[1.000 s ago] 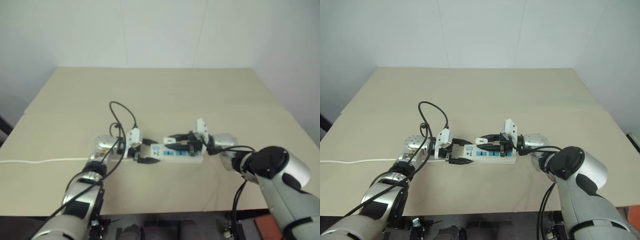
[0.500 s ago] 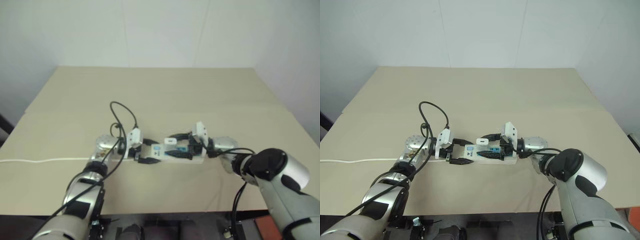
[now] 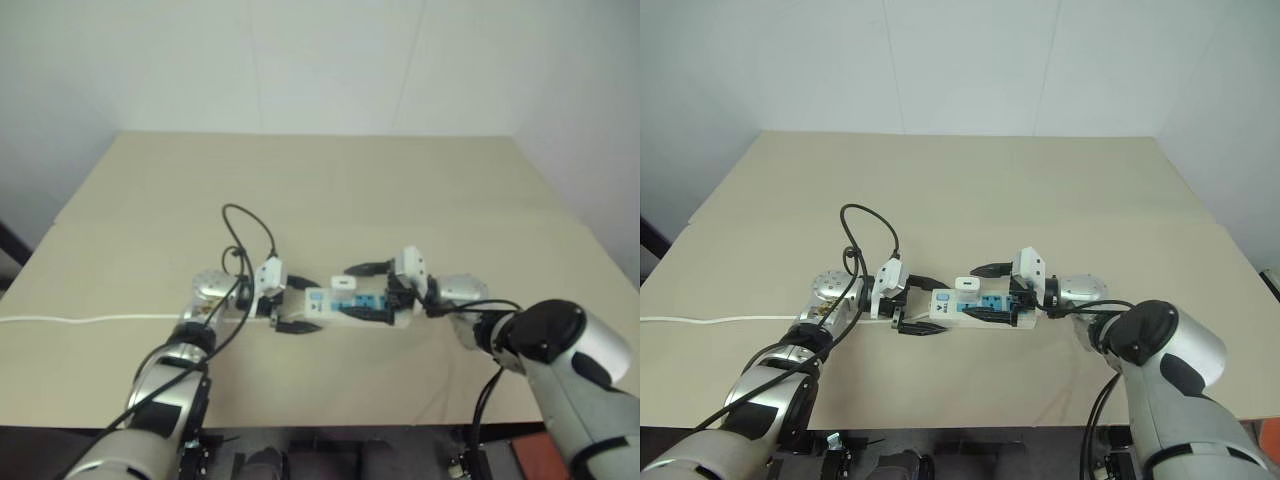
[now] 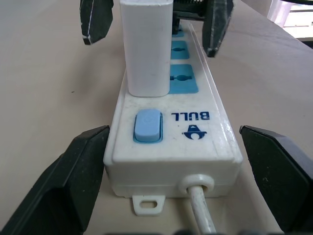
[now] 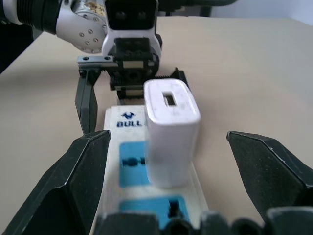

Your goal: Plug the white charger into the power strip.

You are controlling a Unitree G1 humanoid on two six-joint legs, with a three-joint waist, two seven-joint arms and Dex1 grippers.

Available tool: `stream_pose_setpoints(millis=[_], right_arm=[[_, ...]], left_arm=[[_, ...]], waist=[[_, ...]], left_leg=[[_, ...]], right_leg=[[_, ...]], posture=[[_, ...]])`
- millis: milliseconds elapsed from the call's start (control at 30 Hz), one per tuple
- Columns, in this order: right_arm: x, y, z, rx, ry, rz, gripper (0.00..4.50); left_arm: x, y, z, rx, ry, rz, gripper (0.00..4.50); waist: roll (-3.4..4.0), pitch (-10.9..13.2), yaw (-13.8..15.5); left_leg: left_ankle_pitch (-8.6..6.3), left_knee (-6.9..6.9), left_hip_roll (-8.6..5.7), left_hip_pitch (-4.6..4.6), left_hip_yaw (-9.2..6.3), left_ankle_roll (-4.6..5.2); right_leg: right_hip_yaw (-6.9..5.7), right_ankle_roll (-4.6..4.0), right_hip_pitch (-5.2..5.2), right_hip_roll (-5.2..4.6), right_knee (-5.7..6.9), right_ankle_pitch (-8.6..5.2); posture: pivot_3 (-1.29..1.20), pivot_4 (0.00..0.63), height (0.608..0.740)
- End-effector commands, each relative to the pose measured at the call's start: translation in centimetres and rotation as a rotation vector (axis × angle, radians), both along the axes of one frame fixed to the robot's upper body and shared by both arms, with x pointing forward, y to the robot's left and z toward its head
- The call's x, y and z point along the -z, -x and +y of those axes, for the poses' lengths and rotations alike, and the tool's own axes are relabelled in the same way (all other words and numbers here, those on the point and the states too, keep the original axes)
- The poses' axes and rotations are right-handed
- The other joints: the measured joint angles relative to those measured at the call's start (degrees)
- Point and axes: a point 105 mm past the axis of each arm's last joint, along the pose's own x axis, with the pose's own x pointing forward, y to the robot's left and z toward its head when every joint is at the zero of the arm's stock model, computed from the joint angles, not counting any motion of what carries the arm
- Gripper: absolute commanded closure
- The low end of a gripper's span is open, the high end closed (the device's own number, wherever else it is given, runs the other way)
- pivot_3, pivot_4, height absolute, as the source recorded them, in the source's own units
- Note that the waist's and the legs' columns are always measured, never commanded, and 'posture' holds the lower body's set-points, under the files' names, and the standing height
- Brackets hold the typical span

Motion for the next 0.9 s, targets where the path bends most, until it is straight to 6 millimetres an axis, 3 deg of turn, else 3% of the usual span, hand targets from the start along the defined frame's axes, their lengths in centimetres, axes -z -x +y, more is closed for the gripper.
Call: stream_pose_setpoints(millis=[33,100,233,367,467,667,900], right_arm=[[0.5,0.5,-0.6,-0.011,0.019,0.028,0.0],[0.1,0.5,-1.2,-0.014,0.027,0.026,0.0],[-1.6,0.7,-4.4,-0.022,0.096,-0.033,0.0],[-4.7,1.2,-9.3,-0.018,0.211,-0.057,0.0],[-6.1,2.2,-12.2,-0.005,0.302,-0.066,0.0],[-6.9,2.8,-14.0,0.025,0.35,-0.071,0.0],[-6.4,2.4,-13.6,0.044,0.337,-0.086,0.0]], left_arm=[[-1.3,-0.4,-0.2,-0.007,0.051,-0.057,0.04],[-1.8,-0.6,-0.1,-0.031,0.076,-0.091,0.04],[-4.6,0.0,1.5,0.028,0.135,-0.069,0.04],[-8.3,1.0,3.7,0.06,0.114,-0.101,0.04],[-9.0,1.8,5.5,0.054,0.043,-0.126,0.04],[-8.5,1.9,7.8,-0.014,-0.001,-0.119,0.04],[-8.2,2.4,7.9,-0.013,0.002,-0.103,0.04]], waist=[[0.0,0.0,0.0],[0.0,0.0,0.0],[0.05,0.1,0.4],[0.38,0.4,0.3],[0.64,0.6,0.4],[0.82,0.9,0.0],[0.99,1.1,-0.2]], left_leg=[[0.0,0.0,0.0,-0.02,0.0,0.0],[0.0,0.0,0.0,-0.06,0.0,0.0],[0.02,0.08,-0.01,-0.45,-0.01,-0.02],[0.03,0.08,-0.03,-0.88,0.05,-0.03],[0.06,0.01,-0.01,-0.97,0.14,-0.07],[0.1,-0.04,0.02,-0.77,0.32,-0.14],[0.15,-0.02,0.03,-0.74,0.32,-0.2]], right_leg=[[0.0,0.0,-0.02,0.0,0.0,0.0],[0.0,0.0,-0.06,0.0,0.0,0.0],[-0.01,0.0,-0.34,0.0,0.02,0.0],[0.11,0.0,-0.91,0.0,0.18,0.0],[0.18,0.0,-1.23,0.01,0.65,0.0],[0.2,-0.02,-1.17,0.18,0.62,-0.01],[0.25,-0.03,-1.21,0.2,0.69,-0.01]], posture=[[0.0,0.15,0.74],[0.0,0.15,0.74],[0.0,0.15,0.74],[0.0,0.15,0.74],[0.0,0.15,0.74],[0.0,0.15,0.74],[0.0,0.15,0.74]])
